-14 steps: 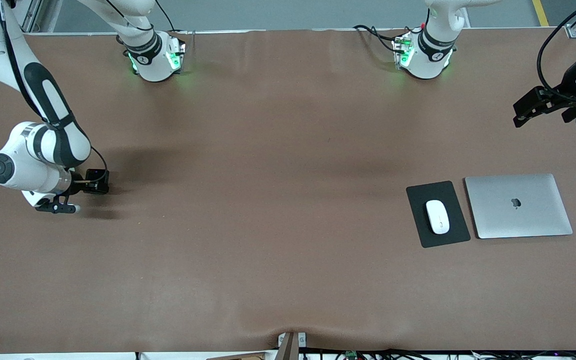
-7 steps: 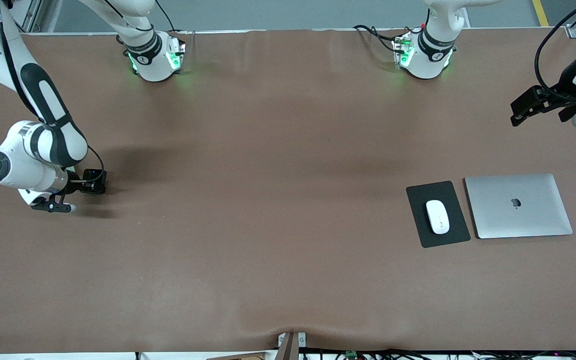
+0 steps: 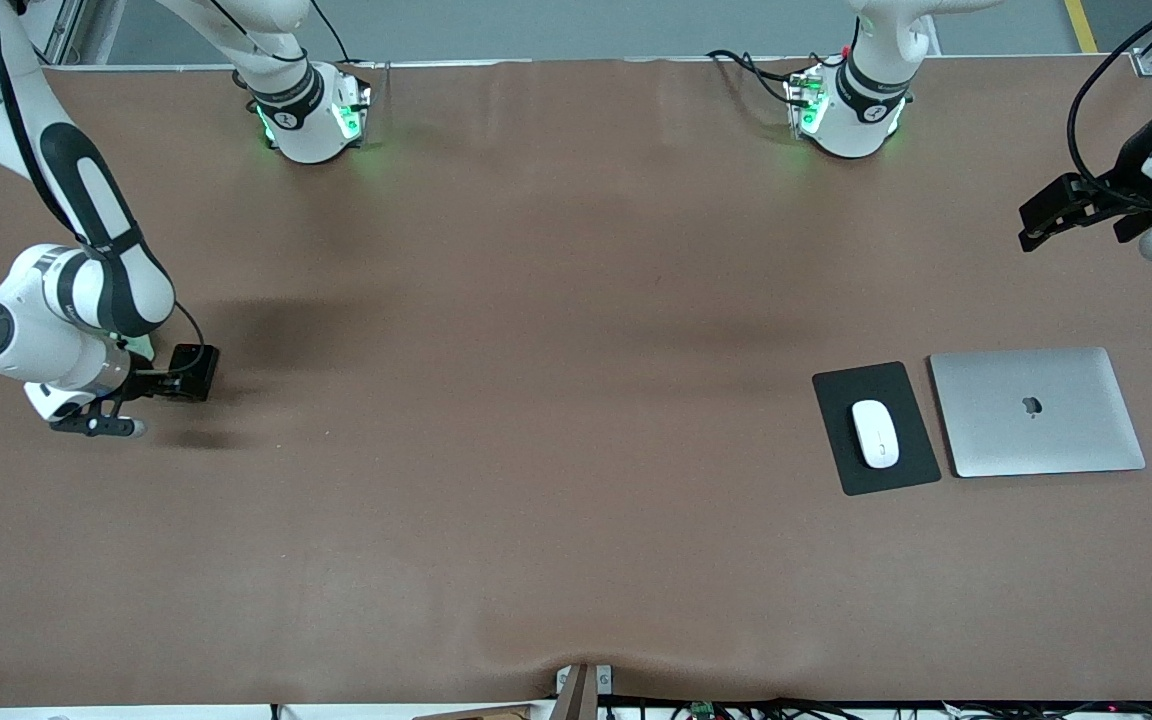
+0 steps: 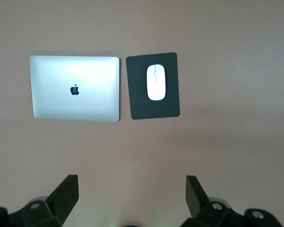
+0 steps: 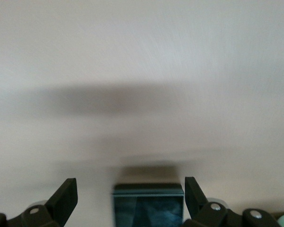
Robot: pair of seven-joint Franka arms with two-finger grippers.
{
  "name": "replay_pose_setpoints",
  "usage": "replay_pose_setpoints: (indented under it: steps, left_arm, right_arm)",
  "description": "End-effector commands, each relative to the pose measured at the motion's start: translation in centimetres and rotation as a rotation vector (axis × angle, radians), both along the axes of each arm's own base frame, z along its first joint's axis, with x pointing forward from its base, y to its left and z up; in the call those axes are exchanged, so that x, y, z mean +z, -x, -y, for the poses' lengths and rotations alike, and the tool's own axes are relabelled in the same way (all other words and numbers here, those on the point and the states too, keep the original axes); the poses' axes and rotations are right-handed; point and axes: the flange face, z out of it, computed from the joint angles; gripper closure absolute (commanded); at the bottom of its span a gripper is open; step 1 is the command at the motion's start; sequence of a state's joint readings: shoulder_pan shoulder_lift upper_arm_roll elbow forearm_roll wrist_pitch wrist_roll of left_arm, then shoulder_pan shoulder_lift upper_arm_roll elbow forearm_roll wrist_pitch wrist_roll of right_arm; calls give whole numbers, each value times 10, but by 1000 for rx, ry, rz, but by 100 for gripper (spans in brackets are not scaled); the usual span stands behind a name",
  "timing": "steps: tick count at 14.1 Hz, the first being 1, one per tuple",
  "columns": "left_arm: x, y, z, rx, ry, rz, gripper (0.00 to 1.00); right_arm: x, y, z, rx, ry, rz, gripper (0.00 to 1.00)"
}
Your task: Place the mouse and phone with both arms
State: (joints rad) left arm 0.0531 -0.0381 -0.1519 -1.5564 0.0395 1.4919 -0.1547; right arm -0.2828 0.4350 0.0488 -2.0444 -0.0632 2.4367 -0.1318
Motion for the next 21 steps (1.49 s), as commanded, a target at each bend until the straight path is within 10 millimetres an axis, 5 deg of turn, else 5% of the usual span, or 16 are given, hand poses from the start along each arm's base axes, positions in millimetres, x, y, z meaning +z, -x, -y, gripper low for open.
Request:
replay_pose_setpoints:
  steps: [1, 6, 9, 12, 16, 21]
  left_arm:
    - [0, -1, 0, -20, 25, -18, 0]
    - [0, -1, 3, -25, 27, -17, 0]
    - [0, 0, 0, -21, 26, -24, 0]
    - [1, 1, -1, -20, 26, -24, 0]
    - [2, 1, 1, -24, 27, -23, 0]
    - [2, 1, 0, -24, 28, -23, 0]
  right_arm:
    - [89, -14, -45, 18, 33, 7, 0]
    - [249, -26, -117, -18, 39, -56, 0]
    - [321, -25, -128, -27, -24, -68, 0]
    - [387, 1, -133, -21, -17, 11, 0]
    - [428, 38, -149, -67, -9, 13, 0]
    - [435, 53, -136, -118, -22, 2, 0]
